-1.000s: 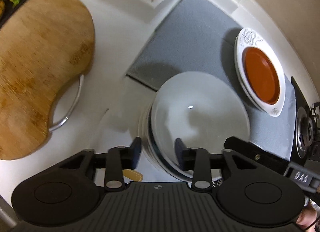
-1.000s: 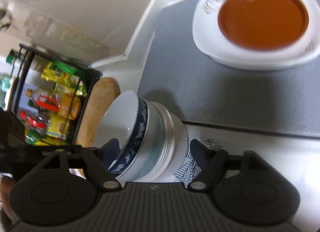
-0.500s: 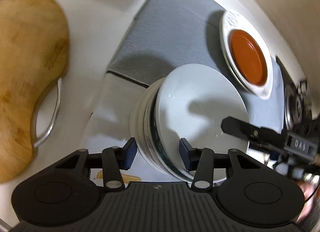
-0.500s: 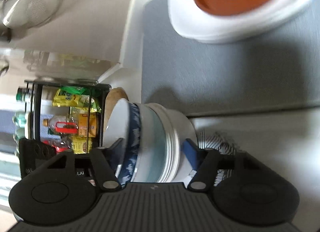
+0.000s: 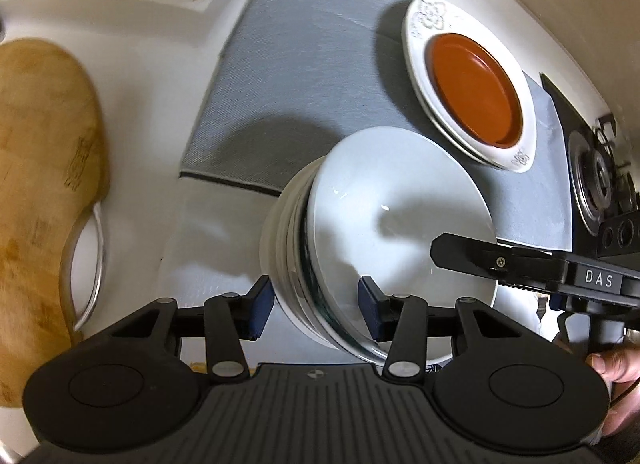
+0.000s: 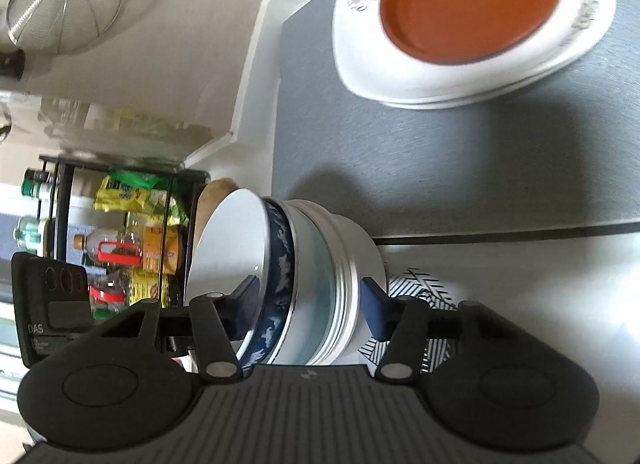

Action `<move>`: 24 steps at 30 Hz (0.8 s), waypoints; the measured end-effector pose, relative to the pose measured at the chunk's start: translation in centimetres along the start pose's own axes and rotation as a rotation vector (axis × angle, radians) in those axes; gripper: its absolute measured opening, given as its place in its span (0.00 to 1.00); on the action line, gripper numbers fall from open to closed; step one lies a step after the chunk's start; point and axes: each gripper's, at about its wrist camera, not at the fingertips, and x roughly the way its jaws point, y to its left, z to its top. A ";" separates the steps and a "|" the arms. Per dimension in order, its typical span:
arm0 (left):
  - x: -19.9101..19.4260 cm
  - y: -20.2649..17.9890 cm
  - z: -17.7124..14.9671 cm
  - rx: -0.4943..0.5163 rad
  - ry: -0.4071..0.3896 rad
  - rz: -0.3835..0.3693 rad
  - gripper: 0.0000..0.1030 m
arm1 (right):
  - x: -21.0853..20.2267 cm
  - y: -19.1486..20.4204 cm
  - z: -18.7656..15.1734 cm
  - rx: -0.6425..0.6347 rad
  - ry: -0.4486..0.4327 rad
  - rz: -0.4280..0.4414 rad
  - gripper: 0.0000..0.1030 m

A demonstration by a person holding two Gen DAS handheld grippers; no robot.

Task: Organize plates and bowls
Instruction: 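Lower the bowl stack onto the terracotta plate with both grippers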

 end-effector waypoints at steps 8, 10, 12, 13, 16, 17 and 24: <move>-0.1 -2.3 1.9 0.065 0.002 -0.037 0.47 | -3.2 -0.6 0.4 0.025 -0.071 0.003 0.58; -0.5 -3.0 2.3 0.071 -0.005 -0.051 0.47 | -4.3 -0.4 0.7 0.021 -0.092 0.006 0.58; -1.0 -3.6 2.6 0.089 -0.012 -0.064 0.47 | -5.4 0.0 0.9 0.009 -0.109 -0.001 0.58; -1.2 -4.0 2.8 0.099 -0.014 -0.067 0.47 | -6.0 0.1 1.1 0.006 -0.117 -0.004 0.58; -1.5 -5.3 4.0 0.120 -0.023 -0.076 0.47 | -7.6 0.4 1.8 0.006 -0.155 -0.007 0.58; -1.4 -5.8 4.5 0.126 -0.028 -0.079 0.48 | -8.1 0.4 2.1 0.006 -0.170 -0.009 0.58; -0.4 -9.0 8.0 0.174 -0.033 -0.134 0.48 | -10.9 -0.1 5.4 0.006 -0.265 -0.038 0.58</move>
